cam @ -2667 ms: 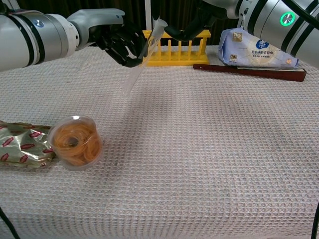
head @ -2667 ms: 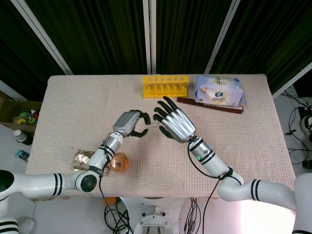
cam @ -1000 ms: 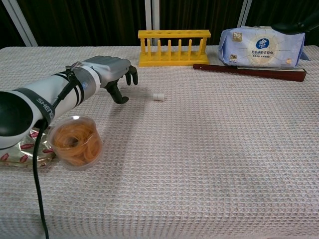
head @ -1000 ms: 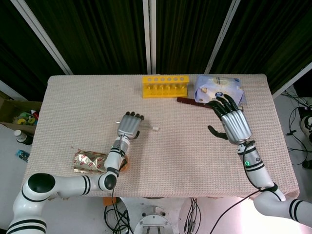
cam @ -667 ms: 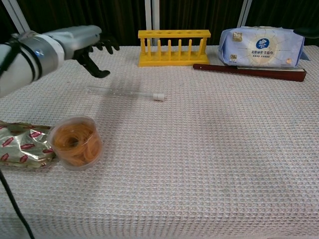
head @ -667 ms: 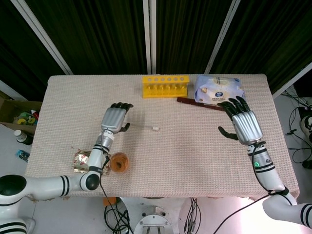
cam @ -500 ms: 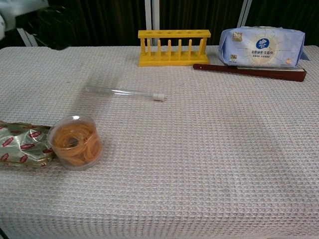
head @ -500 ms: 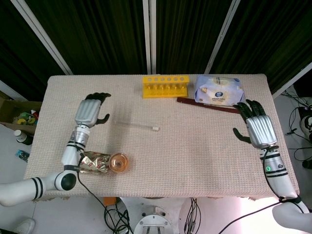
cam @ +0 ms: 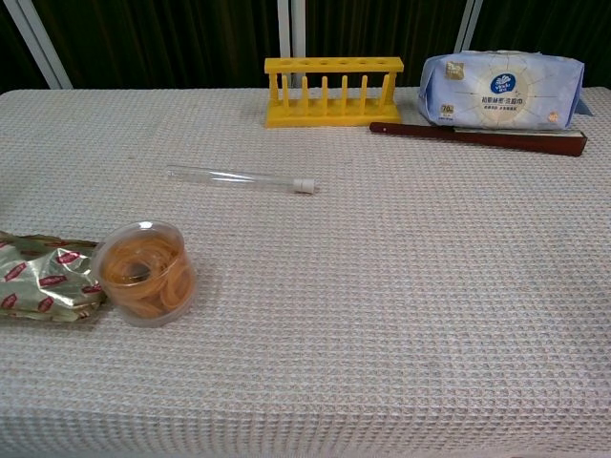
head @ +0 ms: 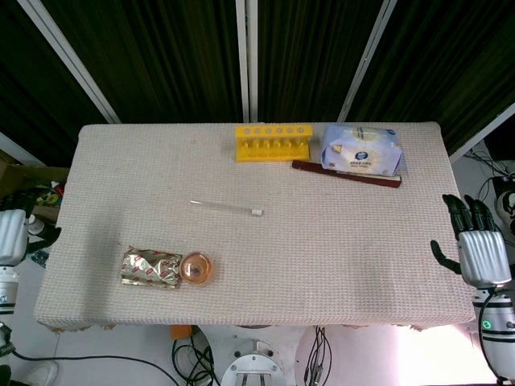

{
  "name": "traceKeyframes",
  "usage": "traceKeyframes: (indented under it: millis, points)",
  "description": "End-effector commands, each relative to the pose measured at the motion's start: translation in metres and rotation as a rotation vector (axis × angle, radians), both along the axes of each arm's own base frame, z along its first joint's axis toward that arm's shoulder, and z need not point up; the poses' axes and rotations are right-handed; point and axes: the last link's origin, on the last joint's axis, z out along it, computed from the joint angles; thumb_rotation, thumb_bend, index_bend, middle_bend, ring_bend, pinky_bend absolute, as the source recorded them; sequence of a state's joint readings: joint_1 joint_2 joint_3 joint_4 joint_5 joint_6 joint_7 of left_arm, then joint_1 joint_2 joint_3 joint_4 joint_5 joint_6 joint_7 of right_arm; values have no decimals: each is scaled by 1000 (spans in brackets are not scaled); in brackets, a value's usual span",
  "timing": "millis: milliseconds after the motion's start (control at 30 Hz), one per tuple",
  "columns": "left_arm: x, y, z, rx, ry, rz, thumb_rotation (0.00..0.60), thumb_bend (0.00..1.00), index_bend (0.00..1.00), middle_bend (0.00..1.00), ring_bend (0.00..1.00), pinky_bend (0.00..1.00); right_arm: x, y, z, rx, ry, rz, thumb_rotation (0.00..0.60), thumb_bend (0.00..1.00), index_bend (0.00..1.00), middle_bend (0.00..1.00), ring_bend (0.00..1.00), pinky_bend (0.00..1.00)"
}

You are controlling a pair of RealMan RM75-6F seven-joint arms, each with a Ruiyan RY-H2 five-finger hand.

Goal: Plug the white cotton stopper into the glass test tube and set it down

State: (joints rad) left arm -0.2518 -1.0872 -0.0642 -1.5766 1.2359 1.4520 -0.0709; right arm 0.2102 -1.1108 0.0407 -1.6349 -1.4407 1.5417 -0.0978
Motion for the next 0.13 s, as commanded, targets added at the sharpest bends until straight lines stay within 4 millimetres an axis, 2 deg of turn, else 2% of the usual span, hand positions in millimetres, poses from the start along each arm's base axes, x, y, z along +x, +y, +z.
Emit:
traceKeyframes:
  millis: [33, 133]
  points:
    - [-10, -47, 0, 12, -2, 24, 600, 224, 227, 216, 157, 177, -7, 12, -4, 28, -1, -7, 600, 325, 0, 114, 19, 101]
    - [-11, -71, -7, 10, 0, 35, 600, 224, 227, 216, 157, 176, -10, 17, -8, 62, -7, -12, 600, 327, 0, 110, 19, 96]
